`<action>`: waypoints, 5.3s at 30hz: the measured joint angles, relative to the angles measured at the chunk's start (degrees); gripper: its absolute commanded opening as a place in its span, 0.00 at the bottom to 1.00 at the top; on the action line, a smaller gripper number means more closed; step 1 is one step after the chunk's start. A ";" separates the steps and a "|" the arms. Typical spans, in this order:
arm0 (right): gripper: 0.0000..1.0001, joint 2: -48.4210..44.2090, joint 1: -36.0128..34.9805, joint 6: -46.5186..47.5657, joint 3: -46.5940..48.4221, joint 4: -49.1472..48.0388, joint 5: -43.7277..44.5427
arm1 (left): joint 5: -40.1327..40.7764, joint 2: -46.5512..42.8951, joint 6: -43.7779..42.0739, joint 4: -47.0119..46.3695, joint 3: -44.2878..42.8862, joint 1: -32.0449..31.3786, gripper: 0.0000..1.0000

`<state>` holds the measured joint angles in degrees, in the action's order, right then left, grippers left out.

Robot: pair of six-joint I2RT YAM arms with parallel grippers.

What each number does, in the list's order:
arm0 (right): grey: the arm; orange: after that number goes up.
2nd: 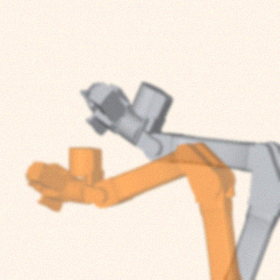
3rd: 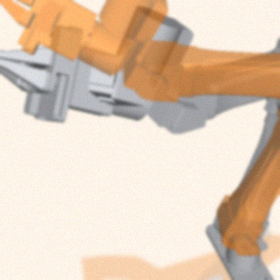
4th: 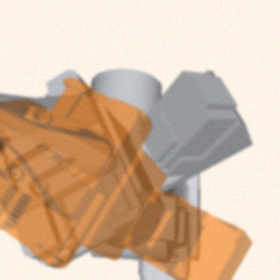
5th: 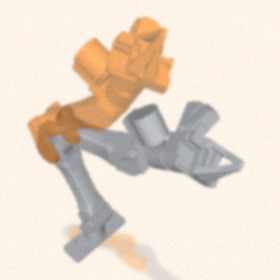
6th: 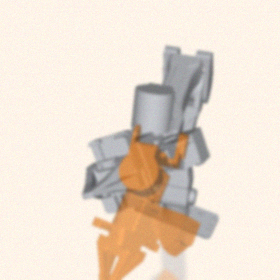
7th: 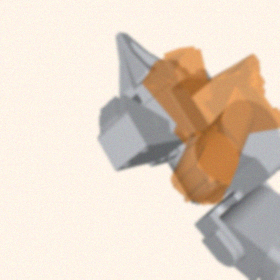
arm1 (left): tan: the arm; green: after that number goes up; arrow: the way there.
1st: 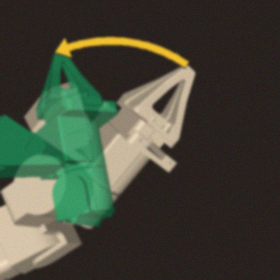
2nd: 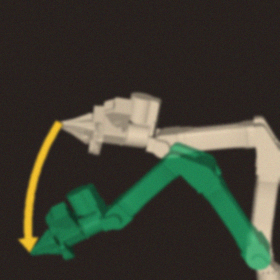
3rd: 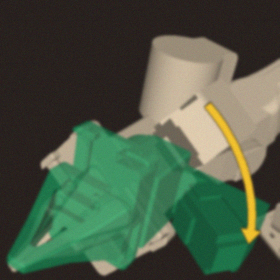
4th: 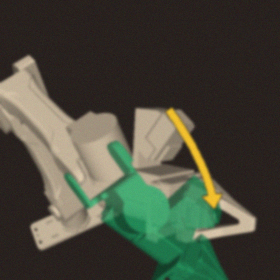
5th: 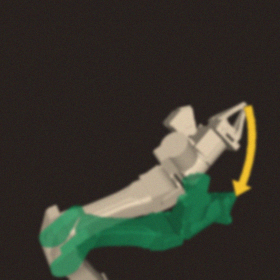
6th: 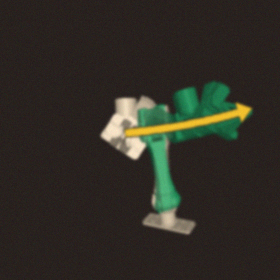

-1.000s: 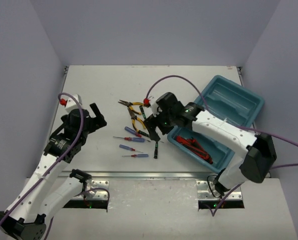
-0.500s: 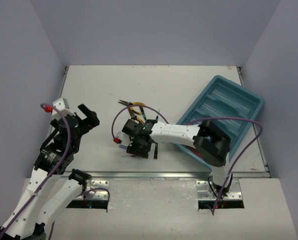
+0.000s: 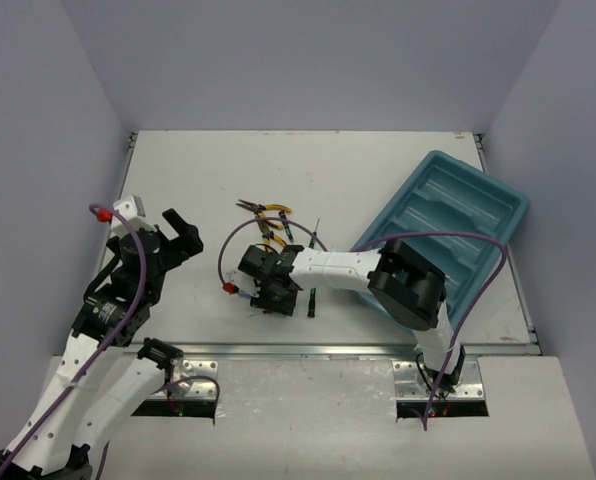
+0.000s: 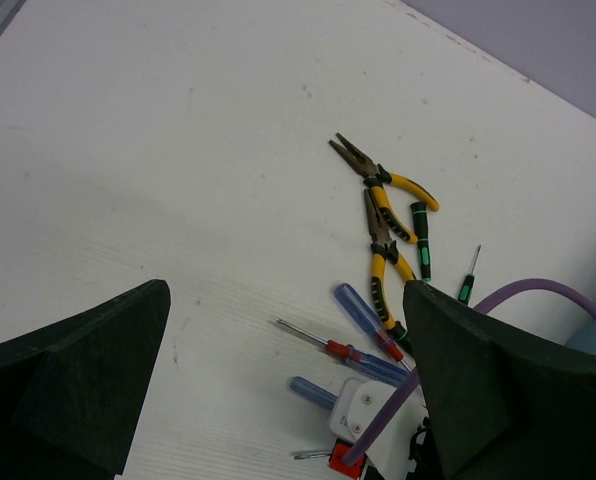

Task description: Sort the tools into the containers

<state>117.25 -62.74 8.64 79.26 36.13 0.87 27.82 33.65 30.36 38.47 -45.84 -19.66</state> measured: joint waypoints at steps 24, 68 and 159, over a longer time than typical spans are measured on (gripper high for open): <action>0.01 -0.10 -1.64 -4.33 -1.20 1.34 -0.86 | -0.21 -0.51 -0.14 -0.08 0.00 0.00 1.00; 0.59 -47.96 46.85 23.94 -38.41 -7.00 18.89 | -5.66 -3.04 -1.95 -2.00 0.96 -0.02 1.00; 0.00 -44.69 10.91 -43.04 -33.89 -33.13 -6.70 | -7.52 6.72 32.72 -29.57 15.97 -32.92 1.00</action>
<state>72.55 -51.83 -34.39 45.38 3.00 -5.83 20.31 40.37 63.08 8.89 -29.88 -52.58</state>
